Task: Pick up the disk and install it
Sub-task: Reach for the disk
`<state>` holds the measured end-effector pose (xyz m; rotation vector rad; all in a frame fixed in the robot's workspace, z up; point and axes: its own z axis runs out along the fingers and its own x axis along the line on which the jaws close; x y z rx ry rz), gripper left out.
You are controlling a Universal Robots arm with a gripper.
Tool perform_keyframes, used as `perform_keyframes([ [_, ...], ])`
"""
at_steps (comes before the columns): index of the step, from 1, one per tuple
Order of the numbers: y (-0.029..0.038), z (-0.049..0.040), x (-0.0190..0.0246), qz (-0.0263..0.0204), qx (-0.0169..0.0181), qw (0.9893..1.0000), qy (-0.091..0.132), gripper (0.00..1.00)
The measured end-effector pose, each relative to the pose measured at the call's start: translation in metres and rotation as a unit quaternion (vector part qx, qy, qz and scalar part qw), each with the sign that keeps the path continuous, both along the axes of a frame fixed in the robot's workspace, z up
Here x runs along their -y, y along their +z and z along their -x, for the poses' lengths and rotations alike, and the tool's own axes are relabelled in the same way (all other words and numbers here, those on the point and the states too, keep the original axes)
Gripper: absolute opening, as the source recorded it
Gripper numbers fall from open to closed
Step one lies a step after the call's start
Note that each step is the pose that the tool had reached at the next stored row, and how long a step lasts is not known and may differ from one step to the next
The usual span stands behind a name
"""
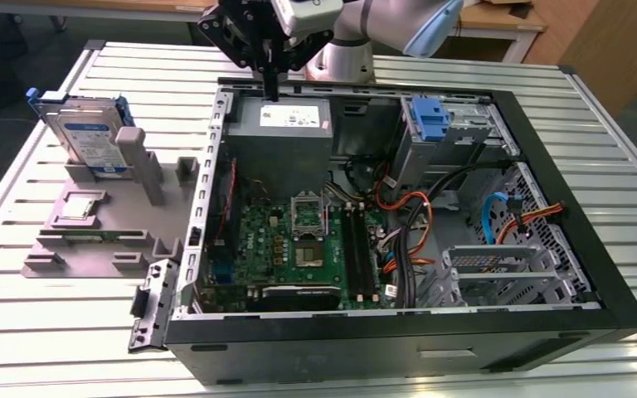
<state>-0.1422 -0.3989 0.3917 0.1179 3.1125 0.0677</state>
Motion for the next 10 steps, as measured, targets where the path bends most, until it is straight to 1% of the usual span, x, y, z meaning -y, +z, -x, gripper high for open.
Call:
perform_keyframes([
  [2, 0.0000, 0.0012, 0.0000, 0.0000, 0.0000, 1.0000, 0.000, 0.10],
  [3, 0.0001, 0.0046, 0.0000, 0.0001, 0.0000, 1.0000, 0.000, 0.10],
  [10, 0.0000, 0.0065, 0.0000, 0.0000, 0.0000, 1.0000, 0.000, 0.10],
])
